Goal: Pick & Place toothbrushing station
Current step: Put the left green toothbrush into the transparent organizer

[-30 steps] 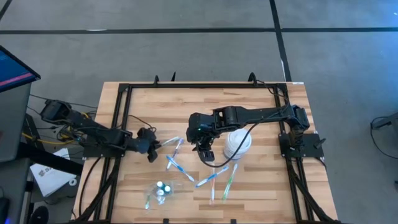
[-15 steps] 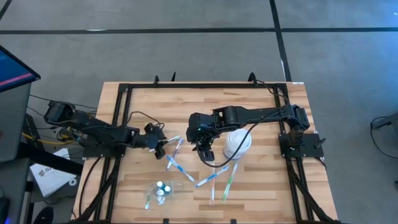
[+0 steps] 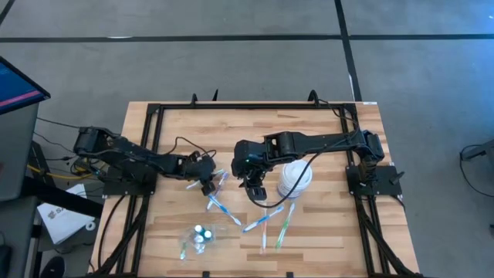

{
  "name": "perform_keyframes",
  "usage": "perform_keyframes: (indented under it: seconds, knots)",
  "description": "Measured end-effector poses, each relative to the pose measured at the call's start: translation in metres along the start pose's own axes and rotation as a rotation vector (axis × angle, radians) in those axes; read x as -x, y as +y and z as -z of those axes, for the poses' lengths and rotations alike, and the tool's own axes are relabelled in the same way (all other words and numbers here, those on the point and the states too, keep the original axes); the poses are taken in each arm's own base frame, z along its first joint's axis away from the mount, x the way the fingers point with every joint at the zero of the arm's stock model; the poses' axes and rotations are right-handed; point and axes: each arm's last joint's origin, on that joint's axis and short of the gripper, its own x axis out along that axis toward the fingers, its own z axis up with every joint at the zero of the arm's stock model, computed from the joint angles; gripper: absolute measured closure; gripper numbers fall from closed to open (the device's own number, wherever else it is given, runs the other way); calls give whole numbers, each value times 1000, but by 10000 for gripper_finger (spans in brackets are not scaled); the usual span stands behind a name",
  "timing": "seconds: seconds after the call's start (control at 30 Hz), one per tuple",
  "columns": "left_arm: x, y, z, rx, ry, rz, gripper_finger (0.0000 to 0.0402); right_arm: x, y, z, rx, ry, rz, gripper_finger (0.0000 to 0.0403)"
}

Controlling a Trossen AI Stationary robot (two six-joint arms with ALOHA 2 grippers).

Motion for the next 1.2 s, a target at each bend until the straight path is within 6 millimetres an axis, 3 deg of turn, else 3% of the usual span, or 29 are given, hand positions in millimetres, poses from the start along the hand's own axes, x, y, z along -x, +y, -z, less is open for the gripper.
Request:
perform_keyframes:
  seconds: [0.43, 0.73, 1.2]
  knots:
    - [0, 0, 2, -10, 46, 15, 312, 0, 0, 0, -2, 5, 0, 281]
    - [0, 0, 3, -12, 60, 19, 391, 0, 0, 0, -3, 5, 0, 281]
    - [12, 1, 0, -5, 24, 49, 398, 0, 0, 0, -3, 5, 0, 281]
